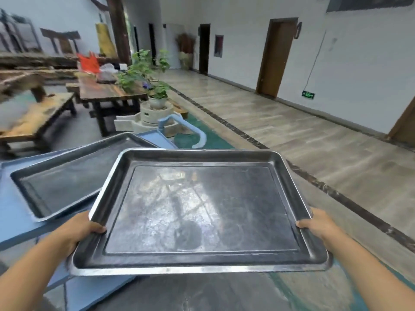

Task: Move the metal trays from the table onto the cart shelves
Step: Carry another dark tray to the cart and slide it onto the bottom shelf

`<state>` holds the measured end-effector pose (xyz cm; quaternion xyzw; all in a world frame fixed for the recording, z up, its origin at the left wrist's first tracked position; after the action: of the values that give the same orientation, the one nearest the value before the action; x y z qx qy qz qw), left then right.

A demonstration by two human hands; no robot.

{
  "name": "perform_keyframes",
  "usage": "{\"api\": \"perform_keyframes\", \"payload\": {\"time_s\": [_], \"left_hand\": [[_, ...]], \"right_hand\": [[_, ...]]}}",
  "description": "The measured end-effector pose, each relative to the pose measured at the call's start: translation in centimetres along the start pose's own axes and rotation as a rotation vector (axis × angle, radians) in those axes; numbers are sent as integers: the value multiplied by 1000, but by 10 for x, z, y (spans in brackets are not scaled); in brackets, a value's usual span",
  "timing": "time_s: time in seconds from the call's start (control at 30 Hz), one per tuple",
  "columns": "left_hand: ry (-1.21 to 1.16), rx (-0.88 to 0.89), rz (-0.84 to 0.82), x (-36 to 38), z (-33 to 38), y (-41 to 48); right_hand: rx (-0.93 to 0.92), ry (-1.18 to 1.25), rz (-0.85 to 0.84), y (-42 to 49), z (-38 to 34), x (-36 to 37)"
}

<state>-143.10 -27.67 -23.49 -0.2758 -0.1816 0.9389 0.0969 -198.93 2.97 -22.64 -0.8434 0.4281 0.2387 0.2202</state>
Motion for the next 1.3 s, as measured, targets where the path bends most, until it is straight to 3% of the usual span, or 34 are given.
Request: {"api": "perform_keyframes", "payload": {"time_s": [0.27, 0.53, 1.07, 1.3], "left_hand": [[-32, -151, 273, -19, -50, -74], [-115, -343, 423, -35, -104, -137], [-128, -473, 452, -28, -196, -119], [-159, -652, 355, -7, -270, -121]], "right_hand": [[-161, -54, -259, 78, -52, 70], [-247, -94, -489, 88, -79, 154], [-82, -193, -571, 60, -36, 236], [-4, -317, -606, 42, 16, 259]]}}
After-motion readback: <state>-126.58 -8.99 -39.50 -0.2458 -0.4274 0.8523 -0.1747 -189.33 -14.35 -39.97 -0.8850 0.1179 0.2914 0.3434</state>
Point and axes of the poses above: each hand's wrist, its own y-axis towards the middle knuckle, its own x-axis out of the palm, z = x × y, the point moved 5 cm from there along y, towards the middle knuckle, and after that the axes turned 3 degrees about z, right-handed, at the moved point
